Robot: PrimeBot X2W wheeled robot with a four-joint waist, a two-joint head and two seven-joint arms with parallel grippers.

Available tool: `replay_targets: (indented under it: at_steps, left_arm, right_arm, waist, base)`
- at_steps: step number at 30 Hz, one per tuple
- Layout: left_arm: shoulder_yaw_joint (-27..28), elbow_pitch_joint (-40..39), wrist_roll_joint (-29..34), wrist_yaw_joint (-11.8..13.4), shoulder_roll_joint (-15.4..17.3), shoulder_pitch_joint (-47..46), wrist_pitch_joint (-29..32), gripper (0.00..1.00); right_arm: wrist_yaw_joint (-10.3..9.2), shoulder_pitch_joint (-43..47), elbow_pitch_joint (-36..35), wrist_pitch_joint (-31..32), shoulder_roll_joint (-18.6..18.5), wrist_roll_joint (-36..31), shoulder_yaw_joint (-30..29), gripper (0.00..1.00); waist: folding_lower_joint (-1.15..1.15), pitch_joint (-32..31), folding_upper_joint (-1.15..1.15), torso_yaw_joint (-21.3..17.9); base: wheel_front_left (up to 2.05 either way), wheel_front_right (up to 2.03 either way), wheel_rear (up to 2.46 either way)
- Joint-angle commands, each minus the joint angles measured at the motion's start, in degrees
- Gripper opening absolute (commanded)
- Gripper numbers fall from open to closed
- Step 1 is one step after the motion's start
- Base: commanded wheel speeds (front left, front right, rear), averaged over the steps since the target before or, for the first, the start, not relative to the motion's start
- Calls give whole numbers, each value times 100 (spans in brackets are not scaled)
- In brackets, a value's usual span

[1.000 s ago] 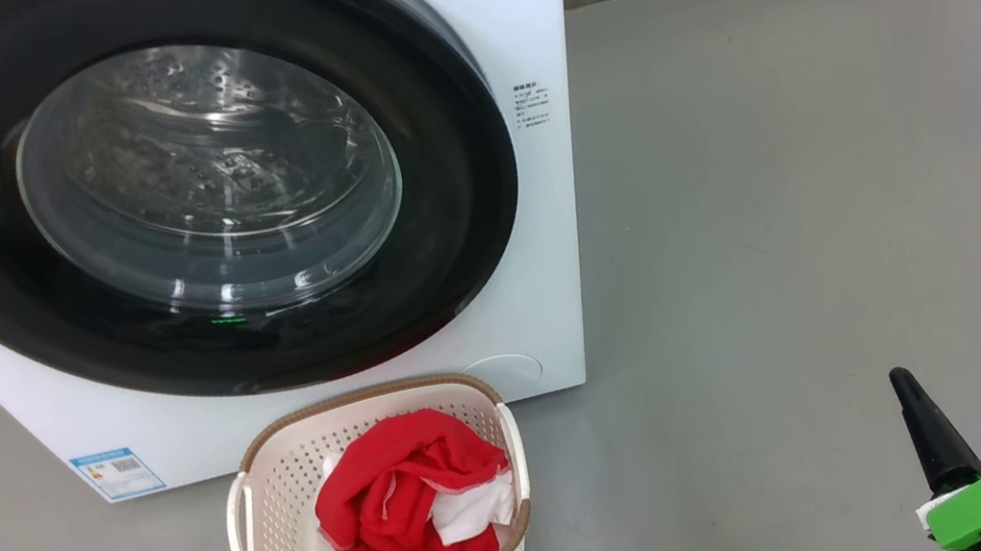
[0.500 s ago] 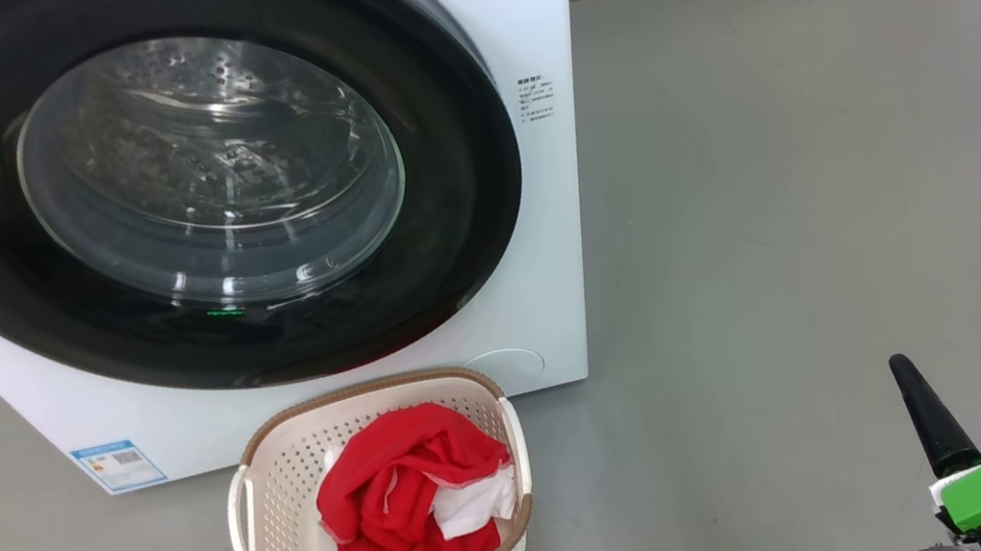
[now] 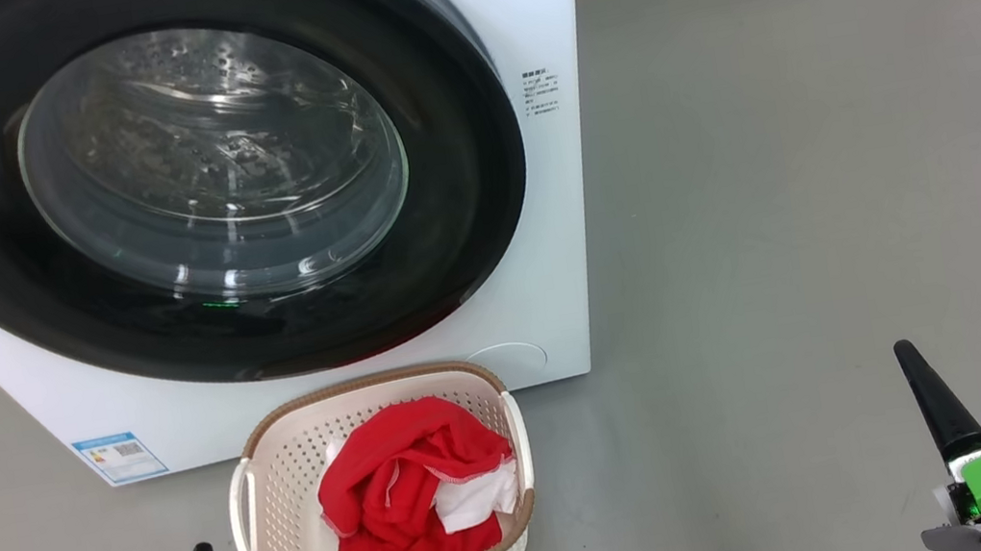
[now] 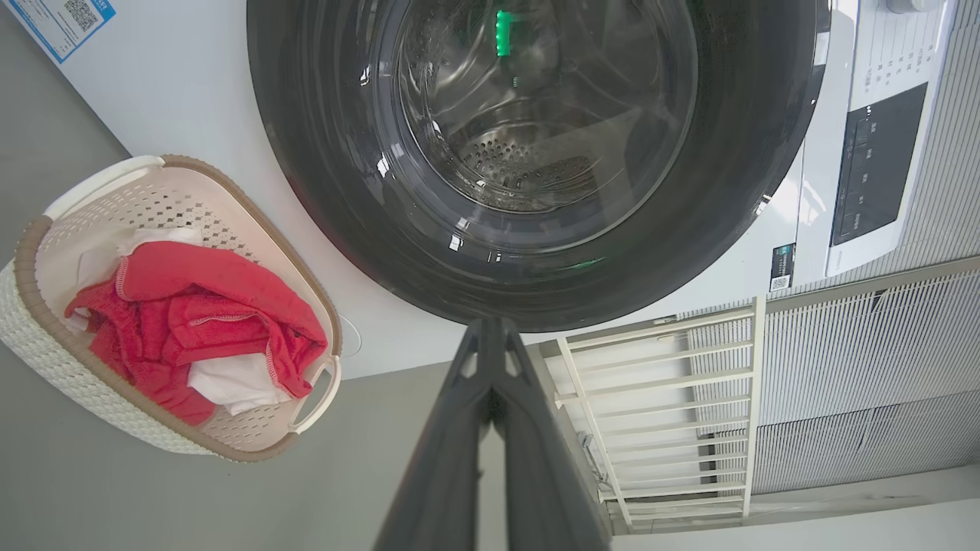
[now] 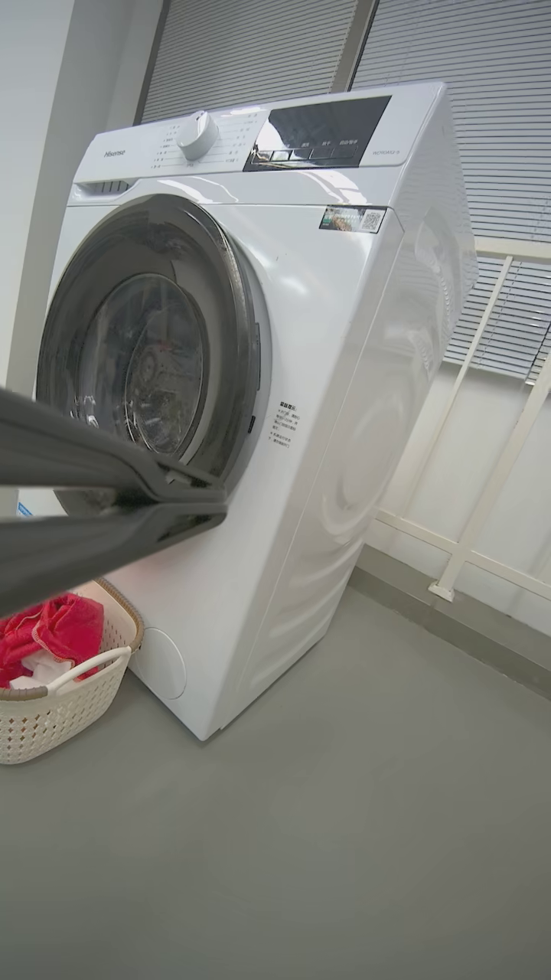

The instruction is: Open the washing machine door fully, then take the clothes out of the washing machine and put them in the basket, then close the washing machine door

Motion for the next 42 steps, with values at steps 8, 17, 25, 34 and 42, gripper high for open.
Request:
replay_targets:
  at_steps: [8,17,25,34,42]
  left_arm:
    - [125,-113,-611,-34,41,-365,176,0]
    - [124,-105,-1166,-37,36,-471,324,0]
    - [123,-97,-1640,-40,32,-562,450,0]
    - [122,-97,-1641,-40,32,-562,449,0]
    - [122,-97,-1641,-40,32,-562,449,0]
  right_arm:
    - [-3,-337,-140,163,-96,624,44,0]
    - [-4,-404,-136,315,-102,1185,3,0]
    - [-4,-462,-132,445,-108,1663,-32,0]
    - [-4,-462,-132,446,-107,1663,-33,0]
    - [-4,-462,-132,447,-107,1662,-34,0]
  waist:
    - [0,31,0,21]
    - [0,63,0,43]
    - [0,90,0,61]
    - [0,90,0,61]
    - [0,90,0,61]
  base:
    - [0,0,0]
    - [0,0,0]
    - [0,0,0]
    - [0,0,0]
    - [0,0,0]
